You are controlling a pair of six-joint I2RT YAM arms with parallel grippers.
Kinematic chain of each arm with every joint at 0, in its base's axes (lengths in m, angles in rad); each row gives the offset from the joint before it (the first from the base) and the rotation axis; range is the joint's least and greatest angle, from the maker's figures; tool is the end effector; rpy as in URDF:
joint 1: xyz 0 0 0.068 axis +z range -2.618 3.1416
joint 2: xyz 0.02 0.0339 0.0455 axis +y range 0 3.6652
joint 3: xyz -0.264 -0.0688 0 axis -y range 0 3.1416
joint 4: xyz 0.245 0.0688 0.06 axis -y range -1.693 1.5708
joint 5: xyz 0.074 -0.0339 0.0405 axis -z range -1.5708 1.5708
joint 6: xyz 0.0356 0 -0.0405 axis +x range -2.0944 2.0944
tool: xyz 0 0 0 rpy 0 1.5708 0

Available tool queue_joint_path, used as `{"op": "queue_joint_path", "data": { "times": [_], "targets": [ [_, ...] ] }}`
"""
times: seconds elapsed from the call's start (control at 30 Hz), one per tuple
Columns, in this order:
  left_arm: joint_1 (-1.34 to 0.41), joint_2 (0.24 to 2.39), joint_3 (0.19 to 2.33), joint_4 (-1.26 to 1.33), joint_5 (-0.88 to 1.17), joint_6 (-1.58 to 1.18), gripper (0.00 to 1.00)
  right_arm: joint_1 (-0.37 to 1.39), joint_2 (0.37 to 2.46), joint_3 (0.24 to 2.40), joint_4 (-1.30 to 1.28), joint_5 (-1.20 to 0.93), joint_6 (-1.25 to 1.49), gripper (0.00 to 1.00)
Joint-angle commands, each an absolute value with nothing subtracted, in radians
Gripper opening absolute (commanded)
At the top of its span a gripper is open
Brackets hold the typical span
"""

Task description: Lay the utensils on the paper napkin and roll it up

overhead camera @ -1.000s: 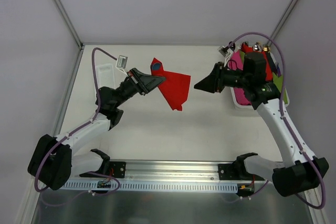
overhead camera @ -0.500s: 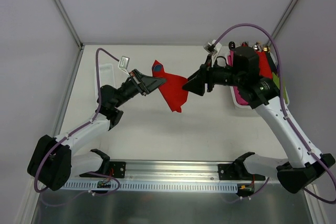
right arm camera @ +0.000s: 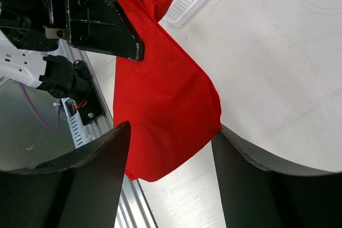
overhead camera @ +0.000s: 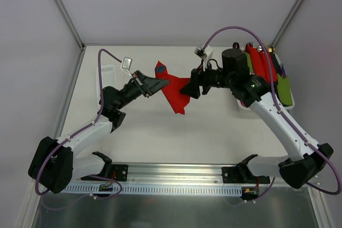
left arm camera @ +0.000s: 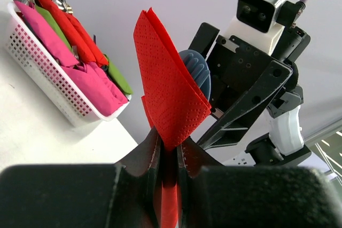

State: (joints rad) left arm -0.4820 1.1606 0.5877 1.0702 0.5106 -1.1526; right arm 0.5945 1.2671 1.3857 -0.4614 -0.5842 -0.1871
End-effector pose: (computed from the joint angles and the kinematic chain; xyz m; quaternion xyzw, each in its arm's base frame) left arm 0.2094 -0.1292 0.3233 0.0421 0.5386 -0.6948 0.4747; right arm 0.2167 0.1702 0.4191 -0.4516 0.6605 0.3421 0.4927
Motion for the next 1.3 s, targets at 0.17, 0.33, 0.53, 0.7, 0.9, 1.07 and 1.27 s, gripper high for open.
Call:
{"op": "queue_joint_path", "data": {
  "times": [0.17, 0.33, 0.53, 0.7, 0.9, 1.07, 1.27],
  "targets": [
    [-0.471, 1.177, 0.621, 1.132, 0.499, -1.155, 0.00, 0.555, 1.268, 1.631, -0.619, -0.443, -0.368, 0.67],
    [-0.471, 1.186, 0.621, 1.134, 0.497, -1.155, 0.00, 0.520, 1.309, 1.740, -0.695, -0.552, -0.333, 0.67],
    [-0.471, 1.190, 0.629, 1.146, 0.508, -1.161, 0.00, 0.549, 1.319, 1.675, -0.660, -0.656, -0.236, 0.68],
    [-0.471, 1.189, 0.638, 1.150, 0.514, -1.164, 0.00, 0.563, 1.344, 1.599, -0.629, -0.683, -0.212, 0.68],
    [-0.471, 1.201, 0.632, 1.189, 0.526, -1.186, 0.00, 0.577, 1.373, 1.529, -0.580, -0.678, -0.201, 0.68],
    [-0.471, 1.207, 0.635, 1.207, 0.531, -1.196, 0.00, 0.581, 1.388, 1.499, -0.535, -0.712, -0.176, 0.68],
    [-0.471, 1.210, 0.635, 1.209, 0.529, -1.195, 0.00, 0.584, 1.385, 1.462, -0.471, -0.794, -0.111, 0.67]
  ]
}}
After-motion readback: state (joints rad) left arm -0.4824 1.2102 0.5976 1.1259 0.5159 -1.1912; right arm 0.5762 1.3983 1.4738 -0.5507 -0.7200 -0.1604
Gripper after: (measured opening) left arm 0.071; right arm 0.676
